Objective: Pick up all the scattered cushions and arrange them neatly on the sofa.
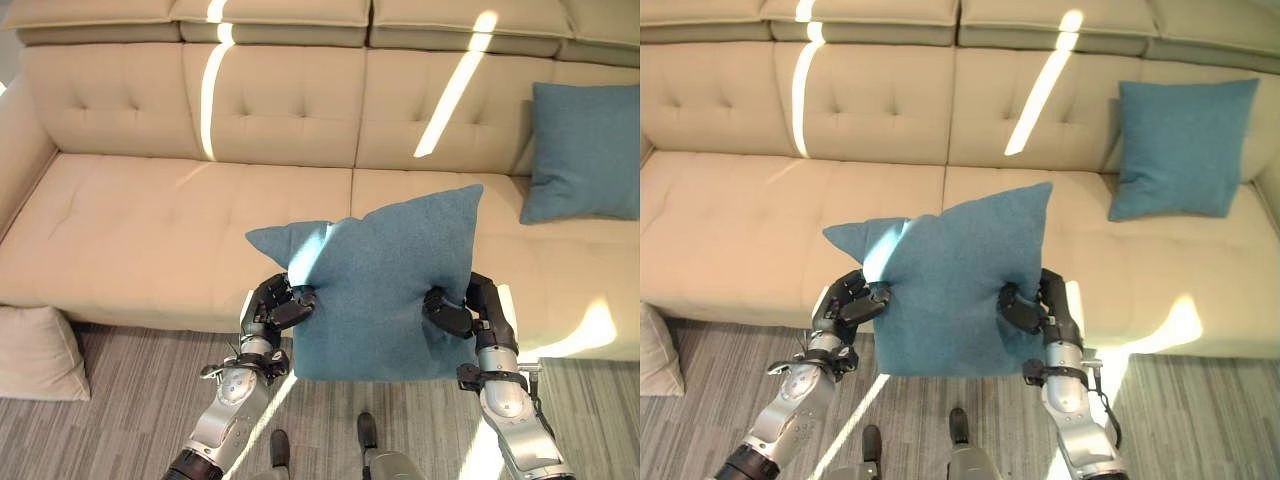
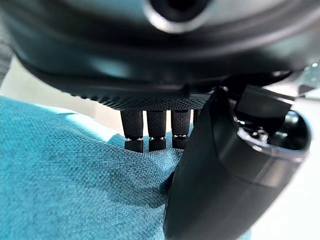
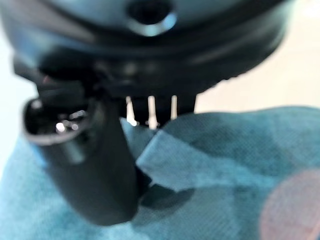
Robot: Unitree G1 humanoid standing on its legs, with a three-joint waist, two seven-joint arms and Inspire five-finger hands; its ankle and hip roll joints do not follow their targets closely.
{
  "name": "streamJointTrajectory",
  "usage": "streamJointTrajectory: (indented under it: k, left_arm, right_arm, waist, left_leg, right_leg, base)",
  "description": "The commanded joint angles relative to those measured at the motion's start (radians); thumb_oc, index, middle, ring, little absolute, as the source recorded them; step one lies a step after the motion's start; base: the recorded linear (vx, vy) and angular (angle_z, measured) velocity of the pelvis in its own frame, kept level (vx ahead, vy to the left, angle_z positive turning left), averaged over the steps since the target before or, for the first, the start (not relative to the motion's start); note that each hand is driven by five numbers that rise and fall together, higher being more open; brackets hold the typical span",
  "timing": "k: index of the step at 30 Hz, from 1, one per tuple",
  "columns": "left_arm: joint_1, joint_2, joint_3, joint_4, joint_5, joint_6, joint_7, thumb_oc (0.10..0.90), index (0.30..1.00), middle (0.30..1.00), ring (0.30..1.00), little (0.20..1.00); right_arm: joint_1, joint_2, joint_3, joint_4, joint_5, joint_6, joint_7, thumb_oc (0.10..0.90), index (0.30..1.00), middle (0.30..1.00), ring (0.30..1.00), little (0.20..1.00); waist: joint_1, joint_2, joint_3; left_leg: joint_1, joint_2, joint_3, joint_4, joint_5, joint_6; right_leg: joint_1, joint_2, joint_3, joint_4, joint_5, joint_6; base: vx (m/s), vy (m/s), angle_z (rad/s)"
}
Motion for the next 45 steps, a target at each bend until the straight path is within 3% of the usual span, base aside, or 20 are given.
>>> streamJointTrajectory:
  k: [1,3,4,7,10,12,14,15,18,21,23,26,27,28,29,32,34,40,43,45]
  left_arm:
    - [-0.08,-0.013,-0.005,-0.137,0.067,-0.1,-0.088,0.4,0.3,0.3,0.3,0.3]
    - [-0.068,-0.001,0.004,-0.142,0.064,-0.097,-0.086,0.4,0.3,0.3,0.3,0.3]
    - [-0.054,0.006,0.013,-0.143,0.069,-0.094,-0.088,0.4,0.3,0.3,0.3,0.3]
    - [-0.033,0.007,0.025,-0.143,0.069,-0.092,-0.097,0.4,0.3,0.3,0.3,0.3]
    - [-0.011,0.003,0.038,-0.142,0.06,-0.087,-0.099,0.4,0.3,0.3,0.3,0.3]
    - [-0.011,-0.008,0.043,-0.136,0.061,-0.085,-0.104,0.4,0.3,0.3,0.3,0.3]
    - [-0.012,-0.01,0.043,-0.137,0.059,-0.084,-0.112,0.4,0.3,0.3,0.3,0.3]
    - [-0.018,-0.031,0.035,-0.133,0.057,-0.085,-0.116,0.4,0.3,0.3,0.3,0.3]
    - [-0.021,-0.033,0.031,-0.132,0.055,-0.087,-0.118,0.4,0.3,0.3,0.3,0.3]
    - [-0.021,-0.041,0.014,-0.127,0.06,-0.081,-0.126,0.4,0.3,0.3,0.3,0.3]
    - [-0.032,-0.049,-0.001,-0.116,0.051,-0.08,-0.124,0.4,0.3,0.3,0.3,0.3]
    - [-0.042,-0.053,-0.005,-0.117,0.051,-0.078,-0.119,0.4,0.3,0.3,0.3,0.3]
    - [-0.046,-0.055,-0.007,-0.121,0.046,-0.076,-0.121,0.4,0.3,0.3,0.3,0.3]
    - [-0.047,-0.055,-0.012,-0.116,0.05,-0.071,-0.125,0.4,0.3,0.3,0.3,0.3]
    - [-0.051,-0.055,-0.016,-0.112,0.053,-0.069,-0.126,0.4,0.3,0.3,0.3,0.3]
    - [-0.059,-0.056,-0.018,-0.118,0.058,-0.059,-0.112,0.4,0.3,0.3,0.3,0.3]
    - [-0.046,-0.056,-0.014,-0.123,0.051,-0.063,-0.122,0.4,0.3,0.3,0.3,0.3]
    - [-0.034,-0.039,0.001,-0.131,0.058,-0.057,-0.121,0.4,0.3,0.3,0.3,0.3]
    - [-0.037,-0.022,0.01,-0.14,0.06,-0.062,-0.111,0.4,0.3,0.3,0.3,0.3]
    - [-0.038,-0.02,0.01,-0.14,0.059,-0.064,-0.106,0.4,0.3,0.3,0.3,0.3]
  right_arm:
    - [-0.116,0.019,0.009,-0.123,-0.016,-0.127,-0.002,0.4,0.3,0.3,0.3,0.3]
    - [-0.127,0.031,0.018,-0.125,-0.011,-0.123,0.005,0.4,0.3,0.3,0.3,0.3]
    - [-0.129,0.041,0.029,-0.126,-0.006,-0.124,0.016,0.4,0.3,0.3,0.3,0.3]
    - [-0.132,0.046,0.038,-0.128,-0.001,-0.124,0.025,0.4,0.3,0.3,0.3,0.3]
    - [-0.151,0.044,0.057,-0.122,0.002,-0.12,0.034,0.4,0.3,0.3,0.3,0.3]
    - [-0.157,0.04,0.065,-0.124,-0.001,-0.119,0.04,0.4,0.3,0.3,0.3,0.3]
    - [-0.149,0.039,0.065,-0.127,-0.002,-0.118,0.041,0.4,0.3,0.3,0.3,0.3]
    - [-0.125,0.033,0.051,-0.133,-0.012,-0.117,0.034,0.4,0.3,0.3,0.3,0.3]
    - [-0.122,0.027,0.048,-0.135,-0.014,-0.118,0.03,0.4,0.3,0.3,0.3,0.3]
    - [-0.1,0.02,0.044,-0.134,-0.009,-0.119,0.029,0.4,0.3,0.3,0.3,0.3]
    - [-0.097,0.008,0.039,-0.136,0.001,-0.123,0.021,0.4,0.3,0.3,0.3,0.3]
    - [-0.096,0.0,0.037,-0.136,0.014,-0.125,0.022,0.4,0.3,0.3,0.3,0.3]
    - [-0.092,-0.003,0.033,-0.134,0.024,-0.122,0.026,0.4,0.3,0.3,0.3,0.3]
    - [-0.086,-0.007,0.019,-0.135,0.026,-0.125,0.024,0.4,0.3,0.3,0.3,0.3]
    - [-0.084,-0.008,0.015,-0.135,0.03,-0.126,0.021,0.4,0.3,0.3,0.3,0.3]
    - [-0.095,-0.002,0.017,-0.122,0.032,-0.116,0.004,0.4,0.3,0.3,0.3,0.3]
    - [-0.093,0.0,0.018,-0.128,0.015,-0.119,0.01,0.4,0.3,0.3,0.3,0.3]
    - [-0.099,0.018,0.029,-0.124,-0.003,-0.117,0.024,0.4,0.3,0.3,0.3,0.3]
    - [-0.13,0.036,0.045,-0.125,-0.011,-0.109,0.041,0.4,0.3,0.3,0.3,0.3]
    - [-0.138,0.042,0.052,-0.123,-0.007,-0.108,0.044,0.4,0.3,0.3,0.3,0.3]
  waist:
    - [0.026,-0.04,-0.105]
    - [0.025,-0.037,-0.082]
    - [0.033,-0.034,-0.073]
    - [0.04,-0.035,-0.078]
    - [0.052,-0.04,-0.091]
    - [0.052,-0.044,-0.097]
    - [0.049,-0.048,-0.097]
    - [0.039,-0.052,-0.11]
    - [0.037,-0.055,-0.119]
    - [0.027,-0.049,-0.134]
    - [0.034,-0.064,-0.112]
    - [0.043,-0.073,-0.099]
    - [0.048,-0.082,-0.095]
    - [0.048,-0.09,-0.096]
    - [0.049,-0.09,-0.097]
    - [0.082,-0.071,-0.085]
    - [0.085,-0.056,-0.096]
    - [0.102,-0.059,-0.122]
    - [0.105,-0.048,-0.099]
    - [0.101,-0.044,-0.09]
  left_leg:
    - [-0.036,-0.04,-0.02,0.061,-0.119,0.022]
    - [-0.018,-0.035,-0.003,0.074,-0.131,0.043]
    - [0.004,-0.033,0.019,0.08,-0.152,0.055]
    - [0.036,-0.038,0.035,0.07,-0.167,0.059]
    - [0.073,-0.042,0.068,0.046,-0.18,0.06]
    - [0.116,-0.053,0.078,0.023,-0.195,0.059]
    - [0.125,-0.057,0.071,0.025,-0.205,0.057]
    - [0.147,-0.055,0.053,0.041,-0.234,0.045]
    - [0.143,-0.055,0.049,0.053,-0.238,0.039]
    - [0.136,-0.017,0.051,0.148,-0.261,-0.001]
    - [0.012,0.011,0.036,0.393,-0.179,-0.042]
    - [-0.065,0.008,0.009,0.505,-0.146,-0.042]
    - [-0.118,-0.002,0.007,0.507,-0.17,-0.026]
    - [-0.141,0.001,0.031,0.419,-0.201,-0.012]
    - [-0.154,0.004,0.04,0.368,-0.188,-0.01]
    - [-0.232,-0.025,0.016,0.171,-0.057,-0.029]
    - [-0.182,-0.019,0.002,0.094,-0.042,-0.024]
    - [-0.094,-0.041,0.017,0.07,-0.068,0.012]
    - [-0.048,-0.039,0.043,0.066,-0.092,0.052]
    - [-0.039,-0.036,0.047,0.063,-0.094,0.062]
  right_leg:
    - [0.0,-0.04,-0.029,0.198,-0.147,0.069]
    - [-0.049,-0.045,-0.029,0.305,-0.115,0.083]
    - [-0.077,-0.058,-0.065,0.347,-0.122,0.081]
    - [-0.079,-0.068,-0.114,0.306,-0.13,0.073]
    - [-0.099,-0.072,-0.209,0.204,-0.103,0.063]
    - [-0.126,-0.04,-0.264,0.13,-0.07,0.064]
    - [-0.112,-0.034,-0.267,0.104,-0.072,0.063]
    - [-0.063,0.002,-0.217,0.069,-0.083,0.042]
    - [-0.054,-0.002,-0.224,0.058,-0.078,0.038]
    - [0.004,0.021,-0.223,0.031,-0.105,0.011]
    - [0.049,0.028,-0.219,0.006,-0.118,-0.025]
    - [0.071,0.038,-0.219,-0.008,-0.13,-0.049]
    - [0.088,0.033,-0.218,-0.021,-0.139,-0.048]
    - [0.1,0.025,-0.225,-0.027,-0.149,-0.039]
    - [0.108,0.026,-0.227,-0.03,-0.155,-0.036]
    - [0.15,0.059,-0.201,-0.04,-0.191,-0.035]
    - [0.158,0.067,-0.193,-0.026,-0.21,-0.031]
    - [0.171,0.026,-0.171,0.057,-0.242,-0.006]
    - [0.077,-0.022,-0.169,0.278,-0.195,0.041]
    - [0.04,-0.028,-0.159,0.337,-0.18,0.051]
  base:
    - [0.02,0.185,-0.69]
    - [0.02,0.152,-0.63]
    - [0.07,0.174,-0.68]
    - [0.09,0.062,-0.62]
    - [0.15,-0.006,-0.39]
    - [0.21,-0.017,-0.54]
    - [0.2,-0.077,-0.13]
    - [0.25,-0.12,0.01]
    - [0.17,-0.099,0.2]
    - [0.16,-0.145,0.16]
    - [0.09,-0.19,0.3]
    - [0.06,-0.095,0.28]
    - [0.21,-0.056,0.08]
    - [0.22,-0.013,0.15]
    - [0.22,0.031,0.21]
    - [0.2,0.071,0.21]
    - [0.25,0.124,-0.2]
    - [0.19,0.134,-0.45]
    - [0.1,0.142,-0.3]
    - [0.07,0.098,-0.26]
